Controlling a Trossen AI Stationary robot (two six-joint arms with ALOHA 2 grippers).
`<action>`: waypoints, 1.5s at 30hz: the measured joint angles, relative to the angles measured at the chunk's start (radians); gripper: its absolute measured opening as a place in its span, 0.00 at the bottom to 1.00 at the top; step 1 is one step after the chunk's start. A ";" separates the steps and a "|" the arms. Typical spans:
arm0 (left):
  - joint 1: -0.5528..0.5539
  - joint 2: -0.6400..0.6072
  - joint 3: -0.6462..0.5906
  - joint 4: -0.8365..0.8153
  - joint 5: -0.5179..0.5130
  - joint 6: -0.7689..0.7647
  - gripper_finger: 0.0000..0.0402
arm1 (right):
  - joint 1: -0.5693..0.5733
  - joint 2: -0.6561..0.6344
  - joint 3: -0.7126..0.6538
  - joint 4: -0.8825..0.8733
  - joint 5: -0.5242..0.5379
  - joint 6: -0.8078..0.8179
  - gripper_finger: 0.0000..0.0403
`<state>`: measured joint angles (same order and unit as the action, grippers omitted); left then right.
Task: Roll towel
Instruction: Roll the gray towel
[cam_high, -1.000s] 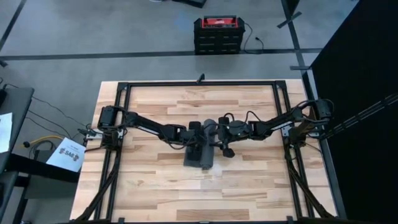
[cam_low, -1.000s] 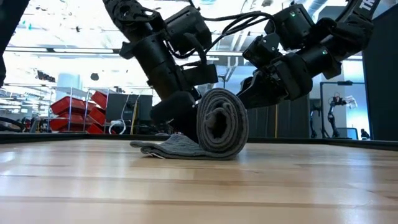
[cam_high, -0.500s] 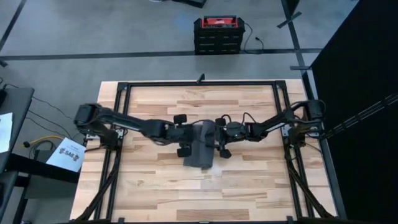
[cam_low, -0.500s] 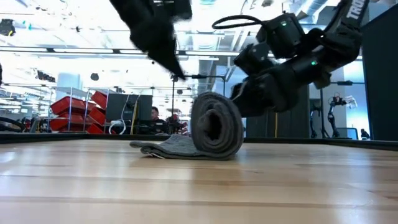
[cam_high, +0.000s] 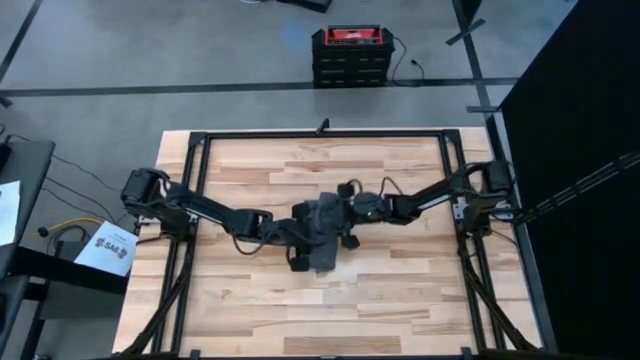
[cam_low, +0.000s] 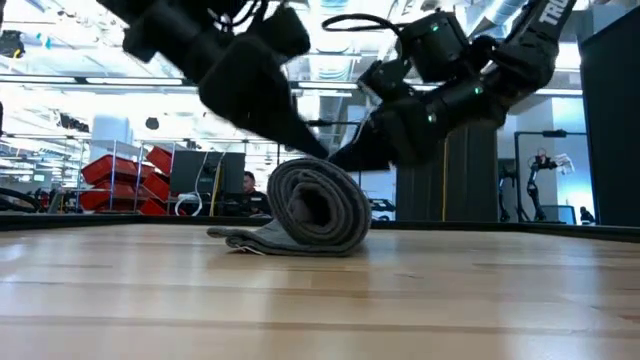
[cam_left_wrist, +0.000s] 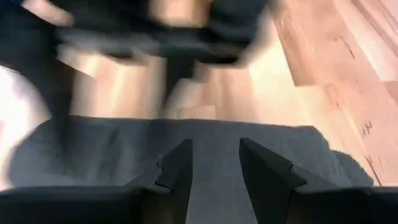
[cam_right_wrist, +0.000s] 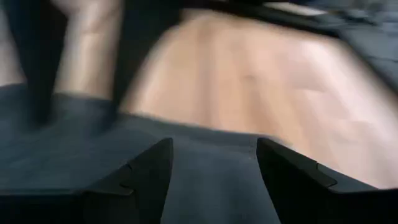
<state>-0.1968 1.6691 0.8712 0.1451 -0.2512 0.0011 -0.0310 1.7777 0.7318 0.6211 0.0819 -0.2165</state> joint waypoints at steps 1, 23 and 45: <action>-0.003 0.019 -0.003 0.000 0.010 -0.006 0.29 | -0.016 -0.029 -0.012 -0.009 0.018 0.004 0.55; -0.092 0.106 -0.004 -0.014 0.003 -0.139 0.29 | -0.128 0.019 0.005 0.132 -0.169 0.141 0.01; -0.146 -0.059 -0.003 -0.141 -0.092 -0.109 0.29 | -0.096 0.071 0.102 0.028 -0.217 0.046 0.00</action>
<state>-0.3428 1.6105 0.8684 0.0038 -0.3430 -0.1075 -0.1270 1.8485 0.8336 0.6496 -0.1350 -0.1707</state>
